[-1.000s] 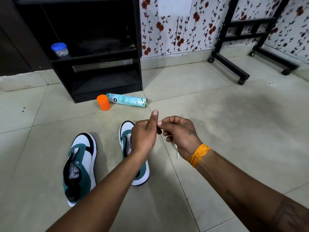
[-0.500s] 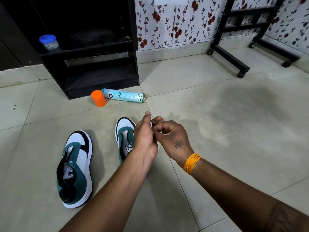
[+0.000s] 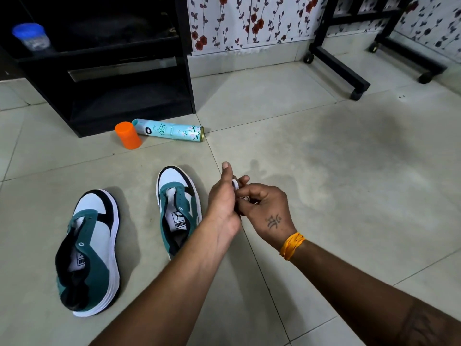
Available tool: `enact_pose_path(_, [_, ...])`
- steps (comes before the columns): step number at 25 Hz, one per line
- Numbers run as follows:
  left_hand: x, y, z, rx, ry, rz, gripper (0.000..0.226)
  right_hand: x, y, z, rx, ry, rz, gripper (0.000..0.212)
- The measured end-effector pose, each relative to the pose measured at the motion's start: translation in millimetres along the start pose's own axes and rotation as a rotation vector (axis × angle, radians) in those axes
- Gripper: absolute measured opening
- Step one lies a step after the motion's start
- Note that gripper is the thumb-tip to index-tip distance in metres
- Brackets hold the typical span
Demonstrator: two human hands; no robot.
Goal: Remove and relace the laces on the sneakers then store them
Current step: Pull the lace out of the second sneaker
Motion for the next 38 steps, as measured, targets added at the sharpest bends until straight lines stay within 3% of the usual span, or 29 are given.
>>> enact_pose_path(3, [-4,3,-8,-0.120,0.039,-0.023,0.037,-17,-21,19,-0.041,0.150,0.101,0.015])
enact_pose_path(5, [-11,-1,-13,-0.182,0.085,0.014,0.022,-32,-38,37,-0.027,0.223,0.188,0.011])
enact_pose_path(7, [-18,-10,-17,-0.226,0.140,0.091,0.014,-43,-47,57,-0.004,0.275,0.229,0.014])
enact_pose_path(9, [-28,-17,-25,-0.314,0.179,0.156,0.019,-50,-45,74,0.080,0.301,0.223,0.020])
enact_pose_path(13, [-35,-9,-45,-0.497,0.202,0.049,0.032,-52,-40,92,0.473,0.196,0.114,0.021])
enact_pose_path(16, [-40,2,-53,-0.489,0.223,-0.035,0.037,-51,-38,94,0.599,0.093,0.030,0.016])
enact_pose_path(25, [-37,1,-41,-0.441,0.307,-0.024,0.022,-49,-53,66,0.384,0.011,0.188,0.009])
enact_pose_path(27, [-37,-2,-29,-0.462,0.363,0.008,0.035,-48,-48,51,0.337,-0.014,0.197,0.010])
enact_pose_path(32, [-12,-14,33,-0.329,0.610,0.058,0.021,-45,-16,-2,0.105,0.011,0.123,0.010])
enact_pose_path(38, [28,-65,113,-0.151,0.747,0.110,0.012,-36,53,-72,-0.055,-0.001,0.003,0.009])
Point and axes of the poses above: each hand's wrist, its own x-axis away from the middle knuckle, its own y-axis out of the palm, z = x × y, the point moved 6 cm from there along -x, towards the middle knuckle, and after that the axes turned 11 degrees about z, right-handed, at the moved point
